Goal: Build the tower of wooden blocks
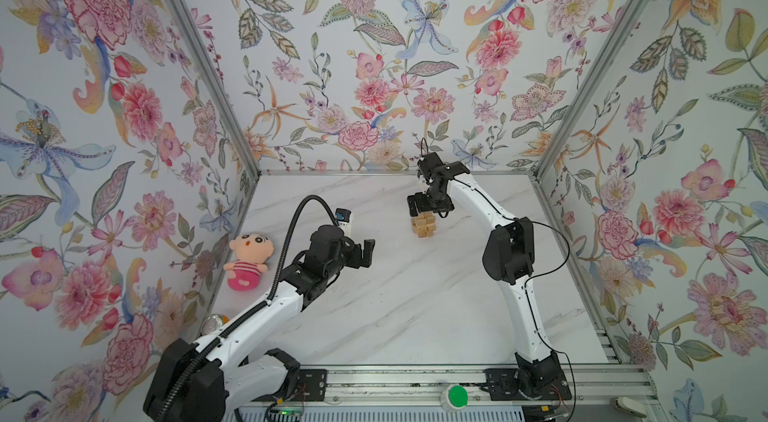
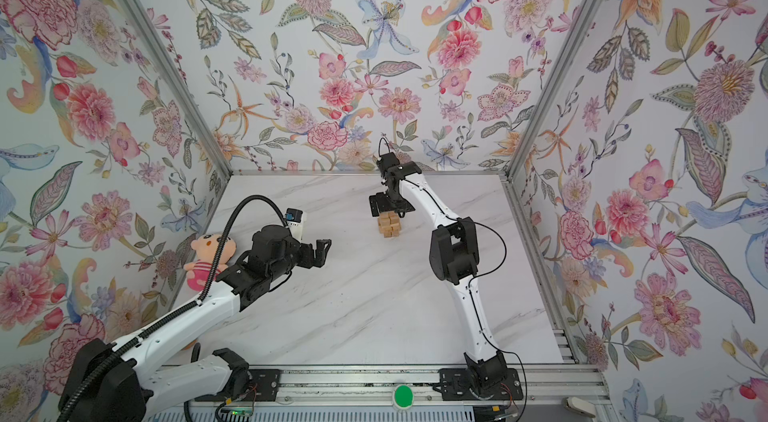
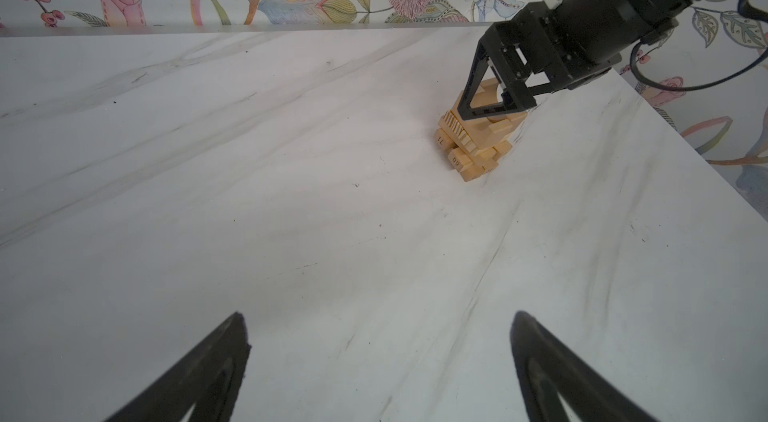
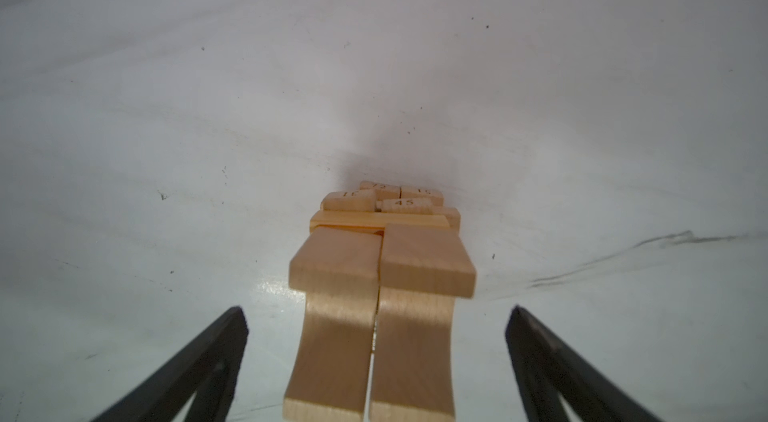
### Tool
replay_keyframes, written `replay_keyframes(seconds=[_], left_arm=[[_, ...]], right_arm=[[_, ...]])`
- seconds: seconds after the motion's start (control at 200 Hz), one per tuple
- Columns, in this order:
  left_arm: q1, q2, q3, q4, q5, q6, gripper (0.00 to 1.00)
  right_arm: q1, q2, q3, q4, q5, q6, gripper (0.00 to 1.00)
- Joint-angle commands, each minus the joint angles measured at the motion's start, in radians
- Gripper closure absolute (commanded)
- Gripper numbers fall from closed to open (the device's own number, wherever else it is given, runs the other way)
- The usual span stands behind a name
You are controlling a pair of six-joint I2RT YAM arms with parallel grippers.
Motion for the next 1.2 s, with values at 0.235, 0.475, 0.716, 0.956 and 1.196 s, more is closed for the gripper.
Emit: replay_keyframes(seconds=[0.235,0.475,0.716,0.956,1.196], left_arm=[[0.015,-0.074,-0.002,0.03,-0.233,0.026,0.01],[0.008,-0.2,-0.17,0.178,-0.367,-0.01,0.01],[-0.013,-0.221,-0.297,0.353,-0.484,0.144,0.01],[-0.01,-0.182,-0.461,0.774,-0.608,0.382,0.01],[0.075,-0.002,-0.441,0.946,-0.589,0.519,0.01]], right_arm=[[-0.023,-0.32,-0.161,0.017,0.142,-0.052,0.01],[-0.124,-0.707,-0.713,0.287,0.105,0.001,0.01],[-0.212,-0.995,-1.24,0.515,0.226,0.12,0.01],[-0.218,-1.26,-1.574,0.688,0.294,0.162,0.01],[-0.318,-1.33,-1.687,0.766,0.332,0.159,0.01]])
